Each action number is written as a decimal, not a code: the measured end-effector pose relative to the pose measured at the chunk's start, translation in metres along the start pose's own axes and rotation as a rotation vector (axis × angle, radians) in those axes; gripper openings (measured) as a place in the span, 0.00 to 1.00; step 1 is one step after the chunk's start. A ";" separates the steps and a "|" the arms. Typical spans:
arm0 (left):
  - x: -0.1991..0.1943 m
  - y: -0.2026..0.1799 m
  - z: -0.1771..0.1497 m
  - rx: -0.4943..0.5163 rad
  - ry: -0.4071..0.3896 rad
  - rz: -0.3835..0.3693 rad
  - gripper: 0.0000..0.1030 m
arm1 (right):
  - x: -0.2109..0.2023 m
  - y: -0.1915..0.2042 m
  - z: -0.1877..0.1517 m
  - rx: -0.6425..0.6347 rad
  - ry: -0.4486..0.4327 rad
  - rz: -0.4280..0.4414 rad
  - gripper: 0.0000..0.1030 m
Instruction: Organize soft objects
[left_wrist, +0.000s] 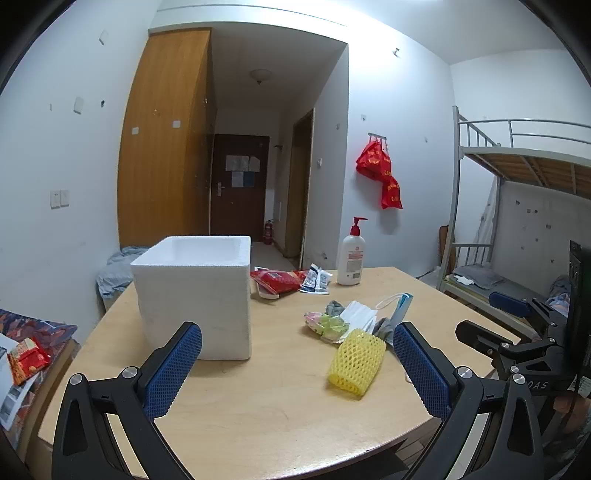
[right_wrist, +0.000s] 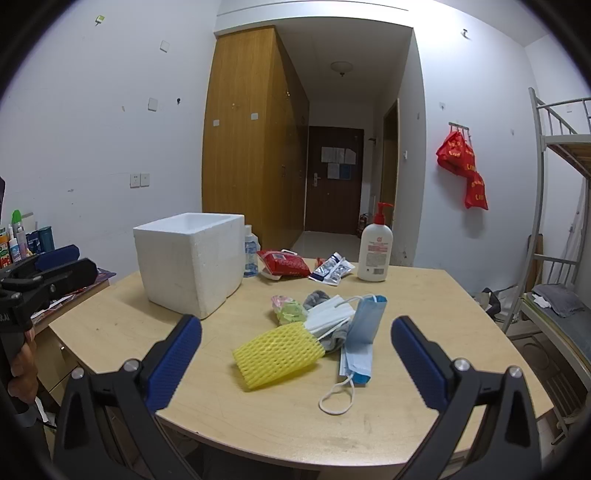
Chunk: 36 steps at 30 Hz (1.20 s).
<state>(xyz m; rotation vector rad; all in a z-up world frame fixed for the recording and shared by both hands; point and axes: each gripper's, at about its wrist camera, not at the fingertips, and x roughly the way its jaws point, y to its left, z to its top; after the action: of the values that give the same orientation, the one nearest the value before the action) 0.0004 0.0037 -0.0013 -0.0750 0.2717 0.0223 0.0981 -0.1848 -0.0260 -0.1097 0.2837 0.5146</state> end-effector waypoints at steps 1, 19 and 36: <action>0.000 0.000 0.000 -0.001 0.001 -0.001 1.00 | 0.000 0.000 0.000 0.000 0.000 -0.002 1.00; -0.001 0.004 0.000 -0.010 0.000 -0.003 1.00 | -0.001 0.000 0.000 0.002 0.000 0.001 1.00; -0.002 0.001 0.001 -0.009 0.012 -0.011 1.00 | -0.002 -0.001 0.001 0.000 -0.002 -0.002 1.00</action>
<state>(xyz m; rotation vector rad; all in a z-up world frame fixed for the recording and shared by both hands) -0.0012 0.0045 0.0007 -0.0860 0.2829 0.0123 0.0967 -0.1864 -0.0244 -0.1095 0.2817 0.5123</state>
